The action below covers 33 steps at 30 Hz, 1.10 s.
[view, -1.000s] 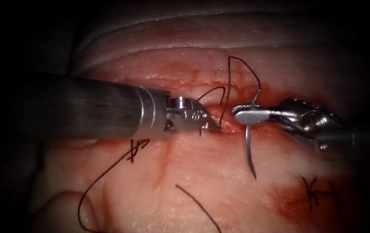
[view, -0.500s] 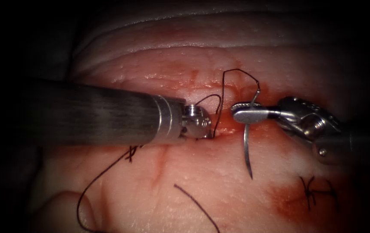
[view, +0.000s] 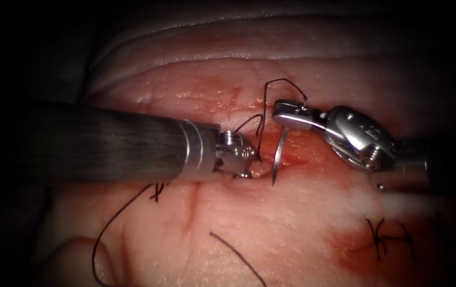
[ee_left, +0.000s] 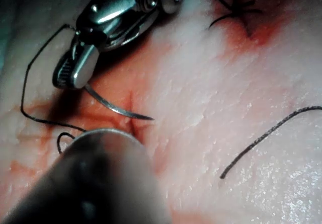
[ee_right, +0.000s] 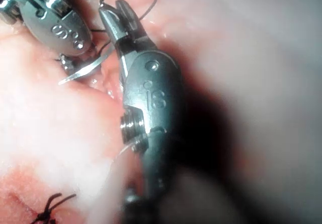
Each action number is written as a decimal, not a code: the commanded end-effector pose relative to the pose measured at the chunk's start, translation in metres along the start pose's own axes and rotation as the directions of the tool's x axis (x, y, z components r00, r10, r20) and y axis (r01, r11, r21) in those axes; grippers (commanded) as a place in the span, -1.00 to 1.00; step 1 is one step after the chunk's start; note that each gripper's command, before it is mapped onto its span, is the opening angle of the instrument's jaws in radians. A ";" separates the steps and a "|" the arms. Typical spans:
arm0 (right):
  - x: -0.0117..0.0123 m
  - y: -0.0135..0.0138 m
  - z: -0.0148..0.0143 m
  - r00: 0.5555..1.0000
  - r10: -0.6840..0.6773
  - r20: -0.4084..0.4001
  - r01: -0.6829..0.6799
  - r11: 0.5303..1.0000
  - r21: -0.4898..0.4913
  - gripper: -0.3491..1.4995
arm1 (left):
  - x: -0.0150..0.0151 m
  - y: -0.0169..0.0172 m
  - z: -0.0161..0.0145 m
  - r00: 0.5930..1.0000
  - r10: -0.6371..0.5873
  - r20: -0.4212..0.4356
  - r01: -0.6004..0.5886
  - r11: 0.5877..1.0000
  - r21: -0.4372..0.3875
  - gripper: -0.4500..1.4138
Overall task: Wound Closure
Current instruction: Throw the needle through the bottom of the wound with the right tool.
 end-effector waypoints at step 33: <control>-0.0051 -0.0028 0.0010 0.942 -0.293 0.165 0.256 0.943 0.212 -1.00 | 0.0019 0.0015 -0.0018 0.997 -0.022 -0.079 0.025 0.999 0.029 -0.10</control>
